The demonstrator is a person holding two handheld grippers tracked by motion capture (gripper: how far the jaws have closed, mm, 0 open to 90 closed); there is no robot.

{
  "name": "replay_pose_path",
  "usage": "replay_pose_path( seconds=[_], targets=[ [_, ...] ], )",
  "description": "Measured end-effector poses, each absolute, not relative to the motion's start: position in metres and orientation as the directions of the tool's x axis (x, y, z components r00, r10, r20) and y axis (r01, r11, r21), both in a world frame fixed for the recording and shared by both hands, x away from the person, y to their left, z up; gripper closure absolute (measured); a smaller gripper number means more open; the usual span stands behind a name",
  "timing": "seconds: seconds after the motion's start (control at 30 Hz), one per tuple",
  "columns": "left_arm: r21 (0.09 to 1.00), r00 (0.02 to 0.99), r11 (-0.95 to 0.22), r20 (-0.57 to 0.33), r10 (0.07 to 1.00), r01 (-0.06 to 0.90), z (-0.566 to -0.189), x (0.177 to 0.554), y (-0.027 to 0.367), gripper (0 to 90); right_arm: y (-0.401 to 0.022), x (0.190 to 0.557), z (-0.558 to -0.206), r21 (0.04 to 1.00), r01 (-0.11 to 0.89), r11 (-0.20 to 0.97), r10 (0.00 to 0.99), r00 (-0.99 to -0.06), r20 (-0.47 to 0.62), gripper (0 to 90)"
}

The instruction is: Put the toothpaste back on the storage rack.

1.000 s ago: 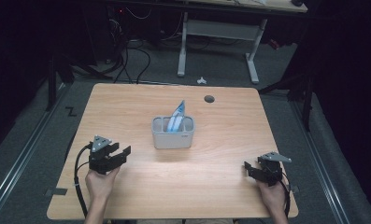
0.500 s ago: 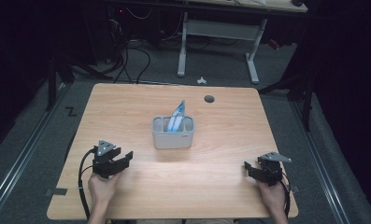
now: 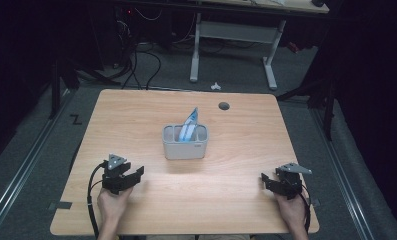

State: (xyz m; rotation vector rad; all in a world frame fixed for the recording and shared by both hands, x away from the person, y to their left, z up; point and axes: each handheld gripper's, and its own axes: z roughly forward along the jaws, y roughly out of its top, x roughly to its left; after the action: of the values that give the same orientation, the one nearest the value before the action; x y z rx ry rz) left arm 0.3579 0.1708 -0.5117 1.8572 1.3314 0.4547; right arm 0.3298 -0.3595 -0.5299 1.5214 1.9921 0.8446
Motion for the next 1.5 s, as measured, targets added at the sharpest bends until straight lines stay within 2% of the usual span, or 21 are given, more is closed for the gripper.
replay_pose_path(
  seconds=[0.6,1.27,1.5],
  targets=[
    [0.738,0.336,-0.157,-0.100,0.937,0.656,-0.531,0.363,0.169,41.8,-0.359,0.330,-0.530,0.726,0.662,0.186,0.966,-0.257,-0.013,35.6],
    [0.757,0.301,-0.160,-0.051,0.952,0.634,-0.536,0.365,0.169,41.5,-0.359,0.330,-0.530,0.726,0.662,0.187,0.966,-0.258,-0.013,35.6],
    [0.749,0.298,-0.189,-0.012,0.954,0.634,-0.536,0.364,0.165,38.9,-0.359,0.330,-0.530,0.726,0.662,0.187,0.966,-0.258,-0.013,35.6]
  ],
)
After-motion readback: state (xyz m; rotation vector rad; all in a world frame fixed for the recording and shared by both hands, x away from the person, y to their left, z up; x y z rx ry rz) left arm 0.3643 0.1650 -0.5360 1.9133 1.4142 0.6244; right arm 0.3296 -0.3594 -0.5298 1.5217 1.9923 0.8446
